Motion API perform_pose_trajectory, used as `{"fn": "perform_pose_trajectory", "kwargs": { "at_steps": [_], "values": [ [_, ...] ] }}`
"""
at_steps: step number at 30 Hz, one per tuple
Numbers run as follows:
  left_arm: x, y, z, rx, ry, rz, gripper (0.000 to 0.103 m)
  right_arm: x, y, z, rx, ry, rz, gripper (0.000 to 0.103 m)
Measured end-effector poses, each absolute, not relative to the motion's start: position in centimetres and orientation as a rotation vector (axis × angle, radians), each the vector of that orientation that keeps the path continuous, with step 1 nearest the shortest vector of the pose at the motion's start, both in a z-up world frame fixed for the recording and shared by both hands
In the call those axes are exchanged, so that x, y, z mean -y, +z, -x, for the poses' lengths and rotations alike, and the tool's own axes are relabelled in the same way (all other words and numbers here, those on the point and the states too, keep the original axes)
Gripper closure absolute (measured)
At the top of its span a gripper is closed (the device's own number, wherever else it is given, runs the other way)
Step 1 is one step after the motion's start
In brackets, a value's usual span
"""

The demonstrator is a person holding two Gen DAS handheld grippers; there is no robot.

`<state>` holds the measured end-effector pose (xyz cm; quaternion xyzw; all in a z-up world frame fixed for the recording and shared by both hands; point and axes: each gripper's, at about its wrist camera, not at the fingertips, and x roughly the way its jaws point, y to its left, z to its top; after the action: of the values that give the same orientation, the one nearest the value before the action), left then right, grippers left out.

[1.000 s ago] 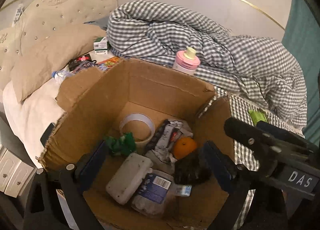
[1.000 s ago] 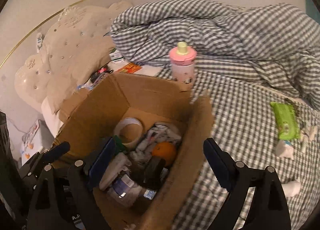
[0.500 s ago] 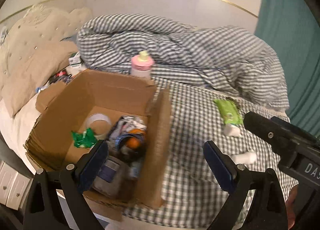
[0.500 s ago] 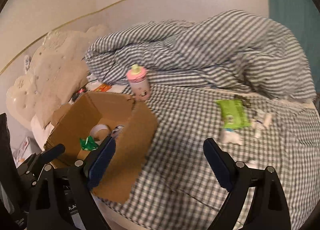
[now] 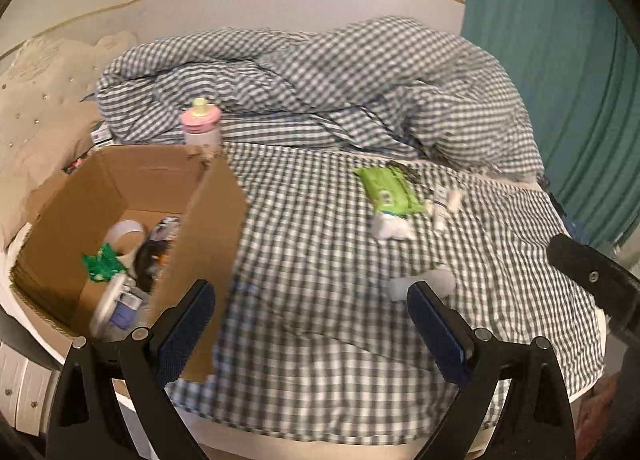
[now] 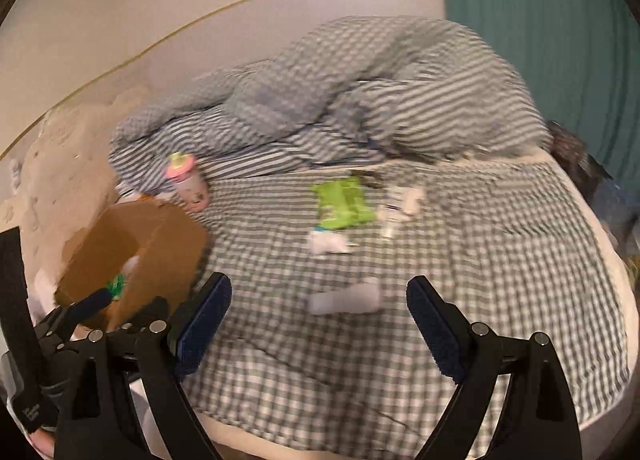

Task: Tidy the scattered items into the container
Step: 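Move both tools back toward the remaining items on the bed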

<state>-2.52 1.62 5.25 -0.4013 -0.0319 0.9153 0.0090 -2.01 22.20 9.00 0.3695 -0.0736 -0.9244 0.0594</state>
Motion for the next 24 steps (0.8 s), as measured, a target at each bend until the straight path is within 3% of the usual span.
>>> {"fn": "perform_pose_trajectory", "kwargs": {
  "at_steps": [11,24],
  "values": [
    [-7.8,1.0,3.9,-0.137,2.734,1.258,0.004,-30.0,5.8,3.2,0.399,-2.847,-1.222,0.014],
    [-13.2,-5.5,9.8,-0.318,2.599,1.242,0.004,-31.7,1.2,11.0,0.387,-2.791,-1.394,0.014]
  ]
}}
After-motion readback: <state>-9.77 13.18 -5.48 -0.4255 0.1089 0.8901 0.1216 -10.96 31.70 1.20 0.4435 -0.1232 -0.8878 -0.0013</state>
